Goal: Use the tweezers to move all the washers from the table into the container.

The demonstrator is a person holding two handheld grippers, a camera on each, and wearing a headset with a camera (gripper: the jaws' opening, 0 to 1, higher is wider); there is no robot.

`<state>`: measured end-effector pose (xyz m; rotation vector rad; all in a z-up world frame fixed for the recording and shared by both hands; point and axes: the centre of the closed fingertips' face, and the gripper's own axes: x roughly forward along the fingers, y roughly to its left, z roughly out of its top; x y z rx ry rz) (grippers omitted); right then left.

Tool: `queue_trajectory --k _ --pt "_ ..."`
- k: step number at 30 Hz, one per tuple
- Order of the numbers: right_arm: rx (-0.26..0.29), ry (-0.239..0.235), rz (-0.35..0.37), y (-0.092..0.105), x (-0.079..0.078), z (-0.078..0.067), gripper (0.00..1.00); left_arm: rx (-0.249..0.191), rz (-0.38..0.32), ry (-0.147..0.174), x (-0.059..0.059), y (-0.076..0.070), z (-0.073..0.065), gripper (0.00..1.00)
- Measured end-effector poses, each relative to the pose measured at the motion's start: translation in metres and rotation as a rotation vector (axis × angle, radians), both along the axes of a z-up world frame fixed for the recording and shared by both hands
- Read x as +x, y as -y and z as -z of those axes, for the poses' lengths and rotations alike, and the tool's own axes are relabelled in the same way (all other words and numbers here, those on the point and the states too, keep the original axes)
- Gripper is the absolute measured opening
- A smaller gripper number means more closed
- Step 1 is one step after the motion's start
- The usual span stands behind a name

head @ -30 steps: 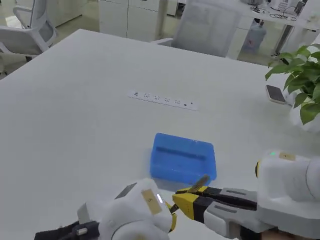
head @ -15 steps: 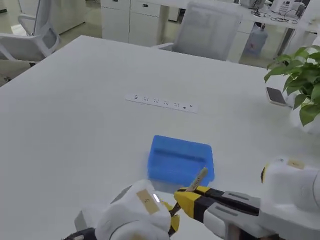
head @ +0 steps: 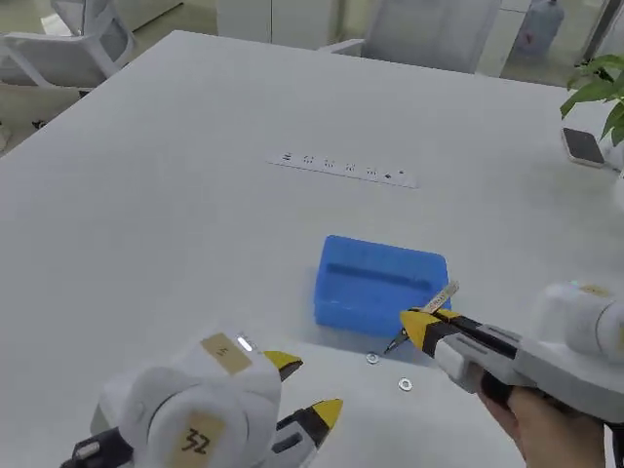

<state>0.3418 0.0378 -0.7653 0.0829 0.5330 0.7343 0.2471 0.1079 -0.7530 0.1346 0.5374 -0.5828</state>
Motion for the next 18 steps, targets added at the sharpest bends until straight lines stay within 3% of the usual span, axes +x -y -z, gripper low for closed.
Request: queue_trajectory --k 7,12,18 --pt "-0.054 -0.015 0.029 -0.001 0.009 0.025 0.03 -0.013 -0.021 -0.026 0.007 -0.005 0.008 0.26" --pt "-0.040 -0.009 0.094 -0.001 0.019 0.028 0.03 -0.004 -0.018 -0.035 0.008 -0.007 0.013 0.26" --pt "-0.034 -0.006 0.121 -0.009 0.022 0.033 0.03 -0.012 -0.023 -0.060 0.012 -0.010 0.019 0.23"
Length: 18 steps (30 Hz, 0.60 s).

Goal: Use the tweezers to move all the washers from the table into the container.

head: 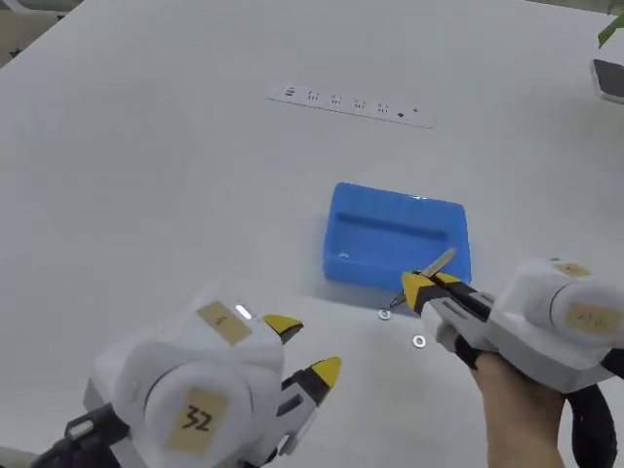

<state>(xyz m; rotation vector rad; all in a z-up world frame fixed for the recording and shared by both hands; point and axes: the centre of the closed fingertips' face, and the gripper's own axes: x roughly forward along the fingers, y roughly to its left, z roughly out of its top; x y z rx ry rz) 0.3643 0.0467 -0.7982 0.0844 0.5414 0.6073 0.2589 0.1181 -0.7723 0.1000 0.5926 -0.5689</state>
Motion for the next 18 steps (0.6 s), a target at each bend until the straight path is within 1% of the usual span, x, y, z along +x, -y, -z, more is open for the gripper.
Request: queue_trajectory --k 2,3,8,9,10,11,13,15,17,18 --pt "-0.022 0.004 0.000 0.000 -0.001 0.003 0.03 0.002 0.002 -0.002 -0.001 -0.001 0.001 0.23" --pt "-0.047 0.014 -0.005 0.001 -0.001 0.006 0.03 0.003 0.001 -0.004 -0.001 -0.002 0.002 0.23" --pt "-0.056 0.023 0.007 0.005 0.000 0.008 0.03 0.007 0.000 -0.002 0.000 -0.006 0.002 0.23" --pt "-0.059 0.013 0.006 0.004 -0.002 0.011 0.03 0.002 -0.001 -0.003 0.001 -0.006 0.002 0.22" --pt "-0.066 0.019 0.007 0.005 -0.003 0.012 0.03 -0.001 -0.002 -0.003 0.001 -0.006 0.002 0.22" --pt "-0.086 0.037 0.011 0.006 -0.001 0.012 0.03 -0.003 -0.004 -0.002 0.002 -0.006 0.001 0.21" --pt "-0.076 0.036 0.016 0.006 -0.003 0.011 0.03 -0.003 -0.005 0.001 0.002 -0.006 0.001 0.21" --pt "-0.078 0.036 0.014 0.006 -0.003 0.011 0.03 -0.001 -0.006 0.005 0.002 -0.006 0.001 0.21" --pt "-0.071 0.027 0.009 0.005 -0.004 0.011 0.03 0.000 -0.006 0.002 0.001 -0.006 0.001 0.20" --pt "-0.078 0.029 0.008 0.005 -0.003 0.012 0.03 0.001 -0.008 0.001 0.001 -0.007 0.002 0.20"
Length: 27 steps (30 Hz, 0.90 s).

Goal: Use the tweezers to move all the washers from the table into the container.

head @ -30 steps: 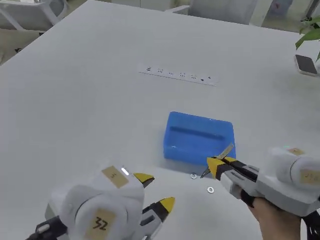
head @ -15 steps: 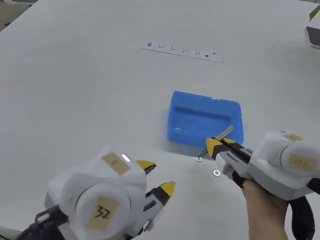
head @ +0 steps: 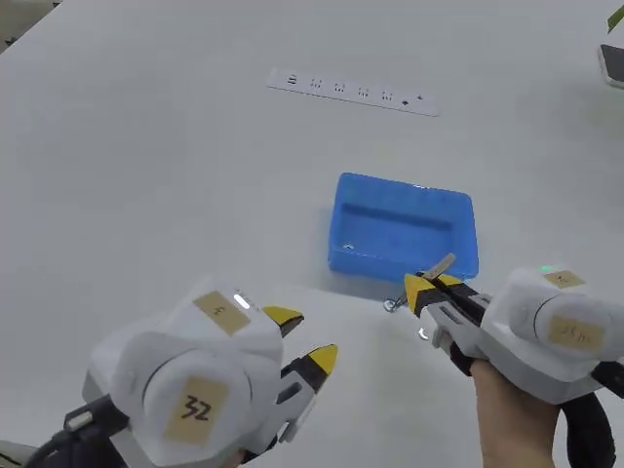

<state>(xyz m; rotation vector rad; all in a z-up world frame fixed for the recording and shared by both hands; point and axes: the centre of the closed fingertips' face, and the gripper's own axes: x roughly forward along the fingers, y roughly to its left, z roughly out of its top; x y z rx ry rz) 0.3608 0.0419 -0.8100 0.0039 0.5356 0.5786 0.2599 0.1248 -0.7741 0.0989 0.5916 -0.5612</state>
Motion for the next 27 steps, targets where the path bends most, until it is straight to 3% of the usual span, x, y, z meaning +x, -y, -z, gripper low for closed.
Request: queue_trajectory --k 8,11,20,24,27 --pt "-0.049 0.000 -0.039 0.001 -0.007 0.002 0.03 0.006 0.000 0.003 -0.001 0.000 0.000 0.19" --pt "-0.072 -0.056 -0.059 0.002 -0.017 0.012 0.03 0.007 0.001 0.005 -0.001 0.000 0.000 0.19" --pt "-0.042 -0.072 -0.046 0.002 -0.016 0.008 0.02 0.009 -0.007 0.012 0.001 -0.003 -0.002 0.19" --pt "-0.022 -0.103 -0.021 0.000 -0.015 0.005 0.03 0.010 -0.007 0.014 0.001 -0.003 -0.002 0.19" --pt "-0.071 -0.105 -0.026 0.001 -0.015 0.011 0.03 0.011 -0.006 0.015 0.001 -0.003 -0.002 0.19"
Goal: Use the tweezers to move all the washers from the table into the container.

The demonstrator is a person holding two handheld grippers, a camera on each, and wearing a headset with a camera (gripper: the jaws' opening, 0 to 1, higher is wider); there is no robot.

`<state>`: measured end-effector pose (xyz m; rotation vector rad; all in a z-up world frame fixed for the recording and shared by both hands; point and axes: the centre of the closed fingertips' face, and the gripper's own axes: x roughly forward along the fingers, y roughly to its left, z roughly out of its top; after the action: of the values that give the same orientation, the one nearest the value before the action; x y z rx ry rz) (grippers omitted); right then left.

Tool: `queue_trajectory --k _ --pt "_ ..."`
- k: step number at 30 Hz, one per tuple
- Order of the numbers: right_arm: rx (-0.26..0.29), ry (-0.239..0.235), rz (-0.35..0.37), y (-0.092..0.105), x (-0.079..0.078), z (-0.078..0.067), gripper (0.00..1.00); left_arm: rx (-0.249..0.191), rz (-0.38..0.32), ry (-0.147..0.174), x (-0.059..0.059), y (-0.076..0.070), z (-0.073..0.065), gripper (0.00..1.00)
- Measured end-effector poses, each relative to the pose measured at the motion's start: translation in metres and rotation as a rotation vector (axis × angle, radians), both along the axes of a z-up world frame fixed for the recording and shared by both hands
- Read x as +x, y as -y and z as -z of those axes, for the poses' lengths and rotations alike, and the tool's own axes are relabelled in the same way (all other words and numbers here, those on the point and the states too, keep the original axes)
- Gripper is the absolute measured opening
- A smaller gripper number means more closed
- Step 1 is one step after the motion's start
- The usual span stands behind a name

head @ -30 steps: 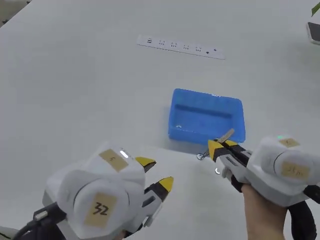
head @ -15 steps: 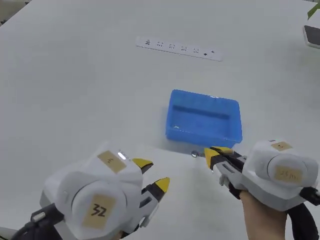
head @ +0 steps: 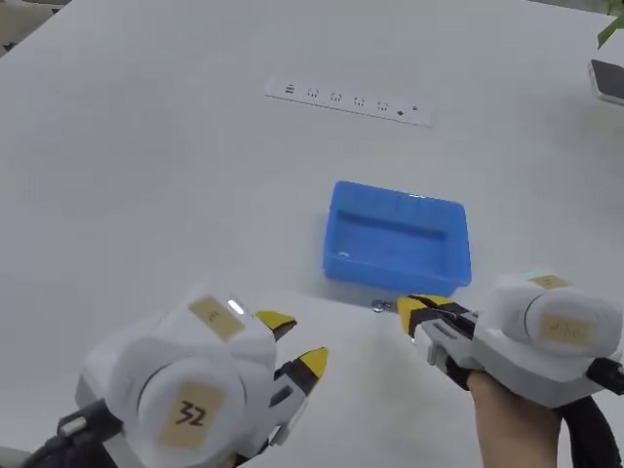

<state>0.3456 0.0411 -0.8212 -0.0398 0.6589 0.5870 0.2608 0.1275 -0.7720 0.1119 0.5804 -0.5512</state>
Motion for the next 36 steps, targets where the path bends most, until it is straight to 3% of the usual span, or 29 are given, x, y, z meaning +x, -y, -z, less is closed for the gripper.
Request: queue_trajectory --k 23,36 --pt "0.006 -0.095 0.033 -0.008 0.004 -0.001 0.03 -0.002 -0.015 0.010 0.003 -0.005 -0.001 0.17" --pt "-0.074 -0.147 0.010 -0.008 0.008 0.002 0.03 -0.006 -0.038 0.018 0.003 -0.012 -0.001 0.17"
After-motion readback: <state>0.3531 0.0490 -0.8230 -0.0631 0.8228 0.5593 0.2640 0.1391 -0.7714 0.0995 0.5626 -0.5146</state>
